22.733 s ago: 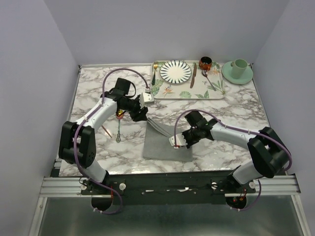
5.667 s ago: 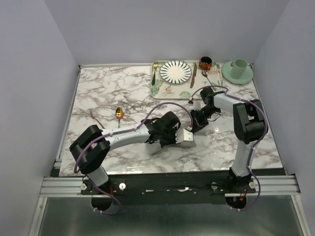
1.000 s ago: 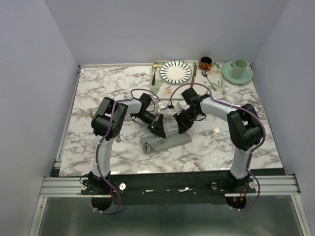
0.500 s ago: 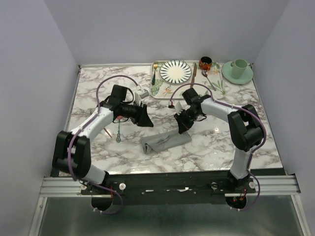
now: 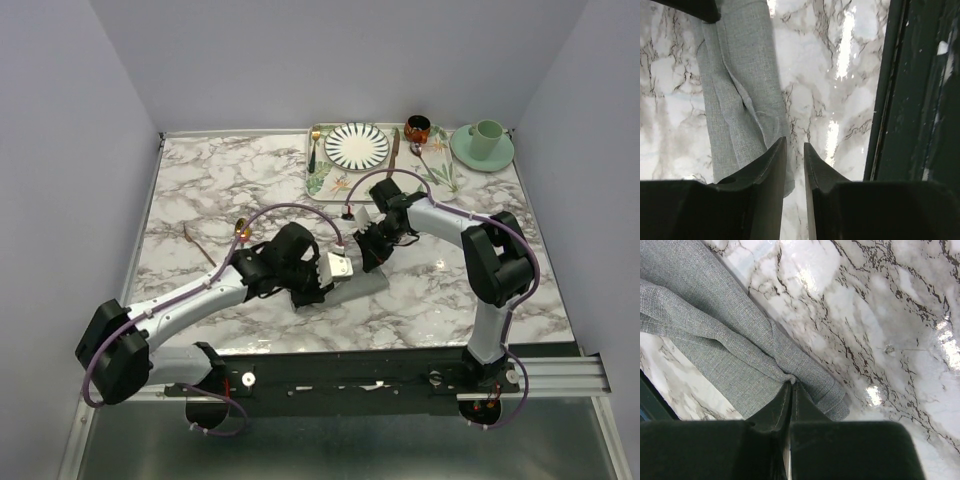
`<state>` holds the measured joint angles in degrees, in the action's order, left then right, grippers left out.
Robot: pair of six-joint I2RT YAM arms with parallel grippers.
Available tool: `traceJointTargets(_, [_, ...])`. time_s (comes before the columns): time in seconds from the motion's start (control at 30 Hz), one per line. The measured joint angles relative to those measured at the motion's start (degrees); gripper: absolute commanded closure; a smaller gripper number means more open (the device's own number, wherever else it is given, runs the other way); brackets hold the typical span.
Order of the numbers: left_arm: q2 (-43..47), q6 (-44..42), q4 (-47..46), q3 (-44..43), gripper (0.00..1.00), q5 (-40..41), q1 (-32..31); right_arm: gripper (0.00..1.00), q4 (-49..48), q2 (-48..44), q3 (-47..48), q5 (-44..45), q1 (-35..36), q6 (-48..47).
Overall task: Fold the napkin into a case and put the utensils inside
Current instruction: Smooth out the smaller rectangle-folded napkin at the center of the board.
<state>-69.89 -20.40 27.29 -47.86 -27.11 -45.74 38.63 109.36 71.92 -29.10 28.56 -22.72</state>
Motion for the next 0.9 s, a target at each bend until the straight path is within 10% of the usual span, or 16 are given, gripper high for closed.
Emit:
traceJointTargets(0.63, [-20.5, -4.7, 3.3, -3.0, 0.75, 5.4, 9.8, 0.93, 1.2, 0.9, 1.1, -0.1, 0.0, -0.9])
traceJointTargets(0.9, [-20.1, -4.5, 5.4, -4.3, 0.52, -4.5, 16.3, 0.93, 1.2, 0.8, 0.9, -0.8, 0.0, -0.9])
